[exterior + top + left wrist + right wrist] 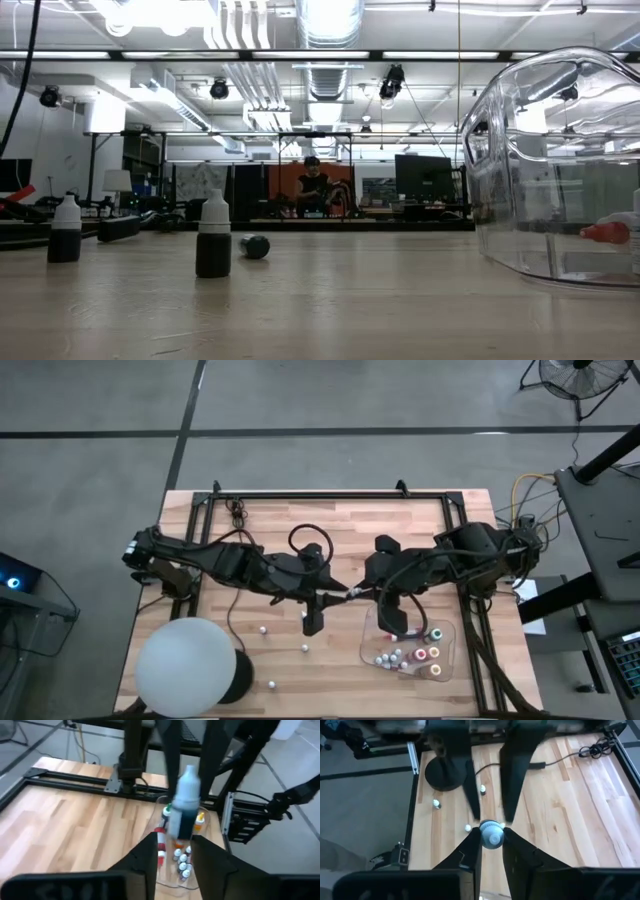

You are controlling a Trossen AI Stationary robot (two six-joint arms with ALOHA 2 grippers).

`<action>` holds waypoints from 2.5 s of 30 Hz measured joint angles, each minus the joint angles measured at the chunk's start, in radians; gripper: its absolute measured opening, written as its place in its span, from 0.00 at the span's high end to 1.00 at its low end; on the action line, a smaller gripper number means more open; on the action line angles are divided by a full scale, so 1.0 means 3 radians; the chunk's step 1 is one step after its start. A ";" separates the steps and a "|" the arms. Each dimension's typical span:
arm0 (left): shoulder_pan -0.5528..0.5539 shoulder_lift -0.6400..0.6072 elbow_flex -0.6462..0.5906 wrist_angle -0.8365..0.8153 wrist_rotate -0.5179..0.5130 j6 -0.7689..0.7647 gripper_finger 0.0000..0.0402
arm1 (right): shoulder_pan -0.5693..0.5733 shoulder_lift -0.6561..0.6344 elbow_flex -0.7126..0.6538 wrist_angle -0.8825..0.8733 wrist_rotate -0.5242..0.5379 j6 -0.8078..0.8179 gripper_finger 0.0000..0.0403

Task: Pick & Place food coloring
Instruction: Put the black food color into the transparent bin

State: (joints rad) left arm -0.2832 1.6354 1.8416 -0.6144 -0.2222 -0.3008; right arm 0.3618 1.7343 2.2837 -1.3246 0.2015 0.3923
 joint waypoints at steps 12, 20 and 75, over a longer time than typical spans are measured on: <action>0.0000 -0.0311 -0.0009 -0.0156 -0.0292 0.0206 0.49 | 0.0096 -0.0012 0.0060 -0.0598 0.0000 0.0081 0.88; 0.0009 -0.0543 -0.0048 -0.0300 -0.0639 0.0289 0.30 | 0.0307 -0.0017 -0.0199 -0.0824 0.0063 0.0398 0.88; 0.0009 -0.0786 -0.0051 -0.0577 -0.0837 0.0317 0.28 | 0.0984 -0.0101 -0.3105 0.0817 0.0213 0.3567 0.91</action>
State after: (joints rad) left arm -0.2806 1.3994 1.8263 -0.7876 -0.4732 -0.2057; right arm 0.6571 1.7039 1.3522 -1.0796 0.2653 1.4624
